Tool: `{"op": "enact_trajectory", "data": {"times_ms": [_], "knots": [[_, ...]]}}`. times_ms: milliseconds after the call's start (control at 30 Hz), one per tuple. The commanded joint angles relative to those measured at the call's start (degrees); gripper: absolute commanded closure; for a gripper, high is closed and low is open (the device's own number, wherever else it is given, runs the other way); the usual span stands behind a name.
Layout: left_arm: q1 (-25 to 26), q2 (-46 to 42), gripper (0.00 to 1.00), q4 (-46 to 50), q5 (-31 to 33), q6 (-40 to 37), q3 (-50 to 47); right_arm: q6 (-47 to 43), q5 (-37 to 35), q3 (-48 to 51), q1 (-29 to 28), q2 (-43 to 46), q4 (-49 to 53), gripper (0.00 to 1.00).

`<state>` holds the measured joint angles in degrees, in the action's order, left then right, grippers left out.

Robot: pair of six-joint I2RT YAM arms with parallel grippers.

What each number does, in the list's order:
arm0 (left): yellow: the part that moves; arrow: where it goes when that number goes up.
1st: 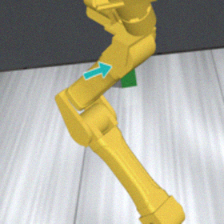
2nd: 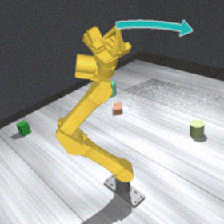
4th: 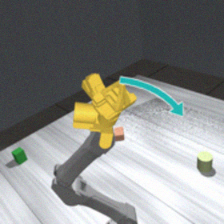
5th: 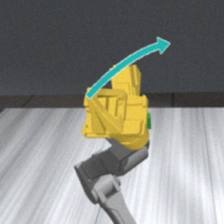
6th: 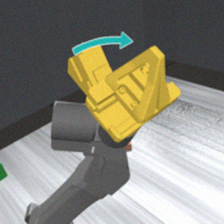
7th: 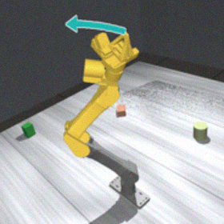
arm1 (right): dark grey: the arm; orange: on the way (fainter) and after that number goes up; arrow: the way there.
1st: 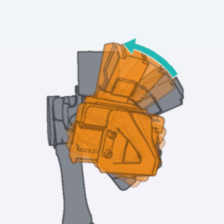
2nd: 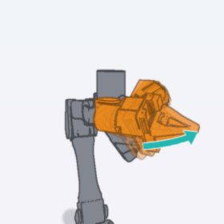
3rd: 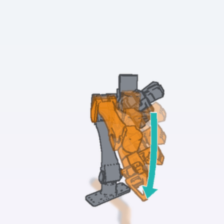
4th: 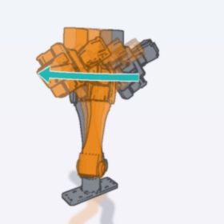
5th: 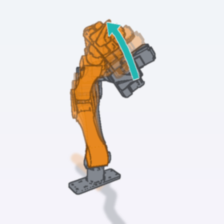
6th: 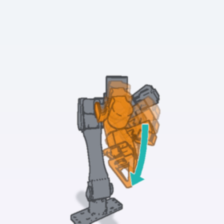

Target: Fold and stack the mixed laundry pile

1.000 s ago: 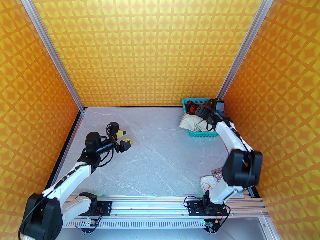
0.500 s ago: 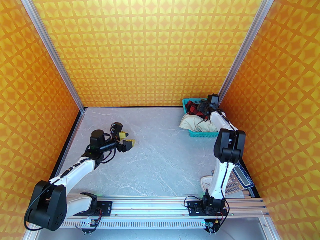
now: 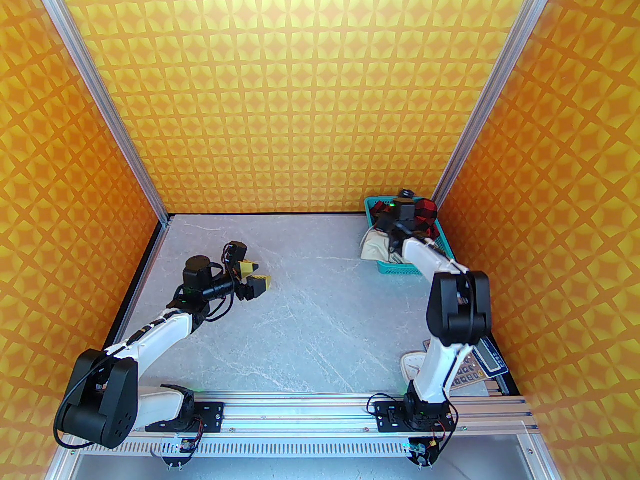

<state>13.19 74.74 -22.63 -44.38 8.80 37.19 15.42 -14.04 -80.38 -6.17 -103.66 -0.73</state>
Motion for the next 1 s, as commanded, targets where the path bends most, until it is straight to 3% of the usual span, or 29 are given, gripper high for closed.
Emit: {"op": "enact_trajectory", "data": {"times_ms": [0,300,633,767,967], "knots": [[0.34,-0.47,0.20,-2.67,-1.06,1.31,-0.27,-6.19,-6.51,1.75,-5.00,7.07,-8.25,1.00],[0.34,-1.89,0.20,-2.28,-1.08,2.15,0.07,-14.39,-7.76,-3.40,-19.27,11.99,-4.72,1.00],[-0.31,-8.77,0.20,4.61,-1.06,1.45,2.74,-22.30,-2.70,-29.94,-32.85,8.90,11.71,1.00],[-1.59,-13.47,0.20,8.62,-0.32,1.22,3.67,-22.53,0.17,-41.58,-37.93,6.25,20.14,1.00],[-2.92,-17.44,0.20,14.70,2.32,0.87,4.78,-15.52,5.19,-47.94,-41.30,1.17,28.66,1.00]]}}
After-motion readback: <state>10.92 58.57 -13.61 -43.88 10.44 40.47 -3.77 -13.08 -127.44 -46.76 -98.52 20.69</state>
